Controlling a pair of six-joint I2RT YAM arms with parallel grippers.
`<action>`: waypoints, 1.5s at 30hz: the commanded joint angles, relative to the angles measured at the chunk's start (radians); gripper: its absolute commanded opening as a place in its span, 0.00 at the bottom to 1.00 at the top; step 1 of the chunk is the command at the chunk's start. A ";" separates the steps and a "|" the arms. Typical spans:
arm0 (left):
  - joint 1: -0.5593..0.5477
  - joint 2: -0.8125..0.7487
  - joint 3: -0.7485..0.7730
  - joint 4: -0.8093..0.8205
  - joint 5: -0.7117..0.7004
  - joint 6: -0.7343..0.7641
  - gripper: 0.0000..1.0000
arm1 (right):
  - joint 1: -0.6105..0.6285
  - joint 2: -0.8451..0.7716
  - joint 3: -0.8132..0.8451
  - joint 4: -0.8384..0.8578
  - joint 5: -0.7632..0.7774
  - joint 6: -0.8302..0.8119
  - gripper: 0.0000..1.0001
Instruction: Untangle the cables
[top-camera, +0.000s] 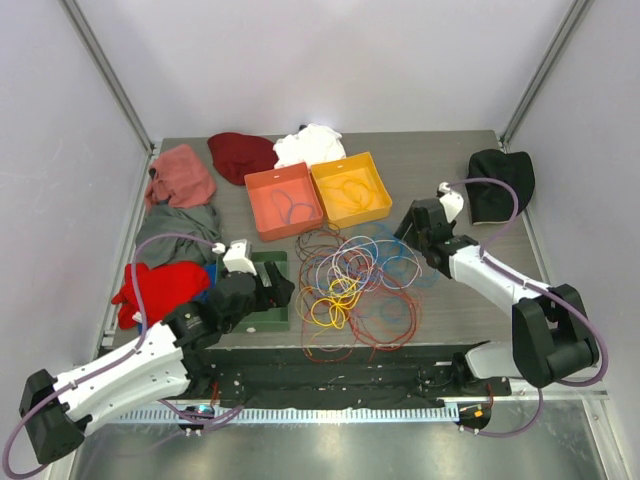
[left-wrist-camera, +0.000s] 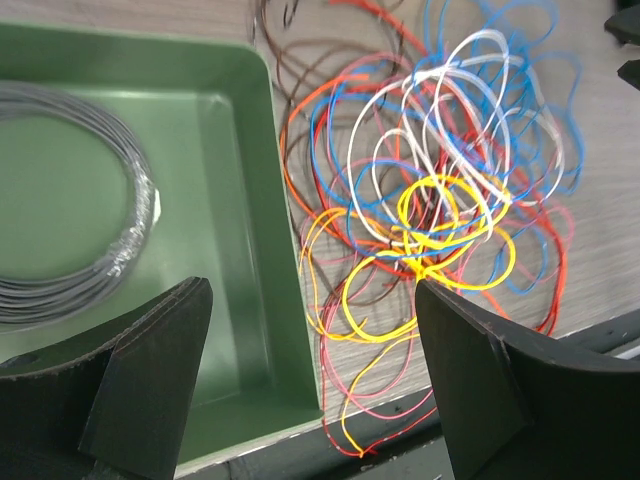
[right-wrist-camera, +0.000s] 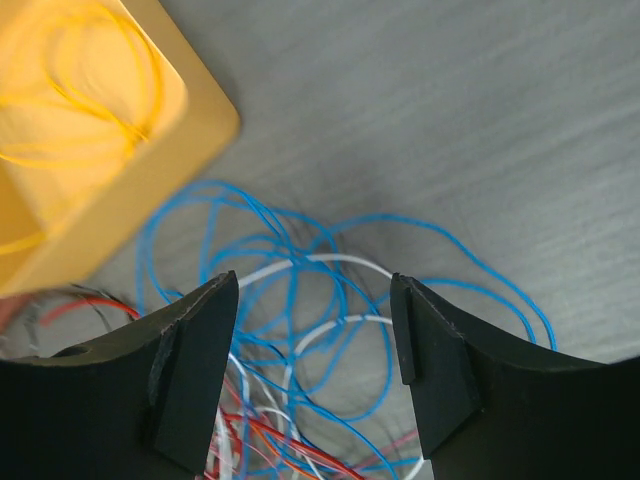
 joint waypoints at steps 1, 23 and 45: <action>-0.005 0.049 0.031 0.094 0.048 -0.009 0.88 | 0.006 -0.002 -0.023 0.035 0.001 -0.001 0.70; -0.003 0.123 0.052 0.116 0.074 0.013 0.88 | -0.035 0.196 -0.137 0.398 -0.086 0.133 0.63; -0.005 0.167 0.066 0.129 0.067 0.016 0.88 | -0.015 -0.134 -0.098 0.362 -0.063 0.068 0.01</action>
